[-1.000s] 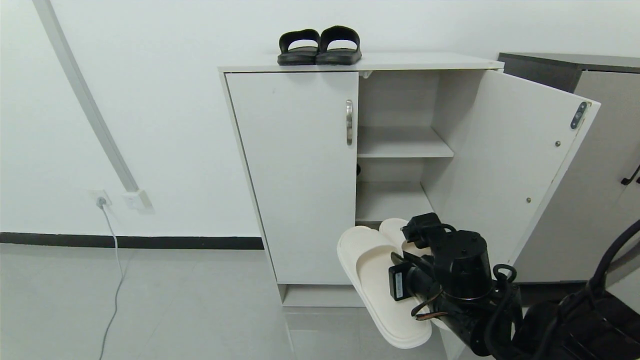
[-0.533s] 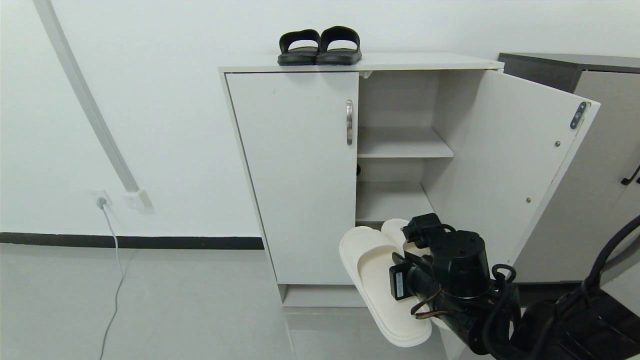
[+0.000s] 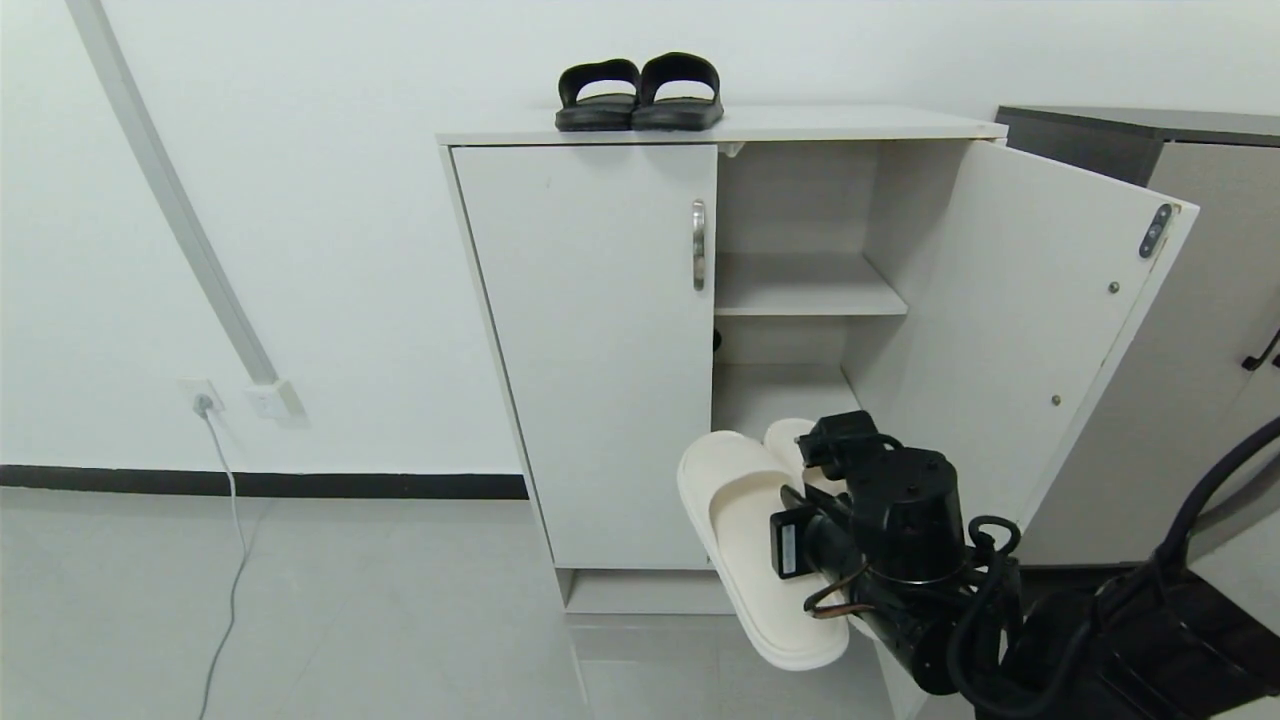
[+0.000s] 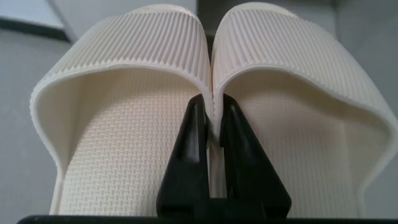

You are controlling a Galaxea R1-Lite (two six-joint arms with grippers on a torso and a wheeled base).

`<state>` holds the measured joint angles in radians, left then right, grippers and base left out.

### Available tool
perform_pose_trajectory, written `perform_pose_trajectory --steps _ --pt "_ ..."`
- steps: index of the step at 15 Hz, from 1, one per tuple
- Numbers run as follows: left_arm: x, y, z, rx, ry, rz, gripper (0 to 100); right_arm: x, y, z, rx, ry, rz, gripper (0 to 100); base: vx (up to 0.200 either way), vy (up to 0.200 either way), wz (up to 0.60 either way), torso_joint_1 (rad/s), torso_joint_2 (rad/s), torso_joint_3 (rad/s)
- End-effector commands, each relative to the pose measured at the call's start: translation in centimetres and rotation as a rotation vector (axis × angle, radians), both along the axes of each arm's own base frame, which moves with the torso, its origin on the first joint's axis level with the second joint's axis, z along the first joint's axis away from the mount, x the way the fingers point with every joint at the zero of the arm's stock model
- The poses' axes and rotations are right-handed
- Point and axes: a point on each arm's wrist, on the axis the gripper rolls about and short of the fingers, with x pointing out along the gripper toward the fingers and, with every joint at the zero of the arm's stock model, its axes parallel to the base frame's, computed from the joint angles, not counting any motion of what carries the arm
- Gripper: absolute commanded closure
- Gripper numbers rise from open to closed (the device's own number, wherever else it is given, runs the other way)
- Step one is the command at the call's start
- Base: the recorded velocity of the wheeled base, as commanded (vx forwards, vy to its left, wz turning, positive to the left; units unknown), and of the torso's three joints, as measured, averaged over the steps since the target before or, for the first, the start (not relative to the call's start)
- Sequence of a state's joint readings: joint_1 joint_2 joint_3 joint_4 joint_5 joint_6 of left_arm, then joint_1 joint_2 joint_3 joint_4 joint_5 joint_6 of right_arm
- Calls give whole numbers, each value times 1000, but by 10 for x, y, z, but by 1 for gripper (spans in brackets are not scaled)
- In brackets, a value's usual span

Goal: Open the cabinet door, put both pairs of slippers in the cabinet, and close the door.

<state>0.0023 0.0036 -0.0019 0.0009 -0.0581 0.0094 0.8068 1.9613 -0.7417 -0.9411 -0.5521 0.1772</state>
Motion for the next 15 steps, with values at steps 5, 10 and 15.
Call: perform_pose_trajectory --steps 5,10,15 --pt "0 0 -1 -2 -1 2 100 52 18 0 -8 -58 -240 100 0 0 0 0 0 0" --pt "0 0 0 -5 -2 2 100 50 19 1 -7 -59 -237 100 0 -160 0 2 3 1" --pt "0 0 0 -5 -2 2 100 48 18 -4 -2 -45 -237 100 0 0 0 0 0 0"
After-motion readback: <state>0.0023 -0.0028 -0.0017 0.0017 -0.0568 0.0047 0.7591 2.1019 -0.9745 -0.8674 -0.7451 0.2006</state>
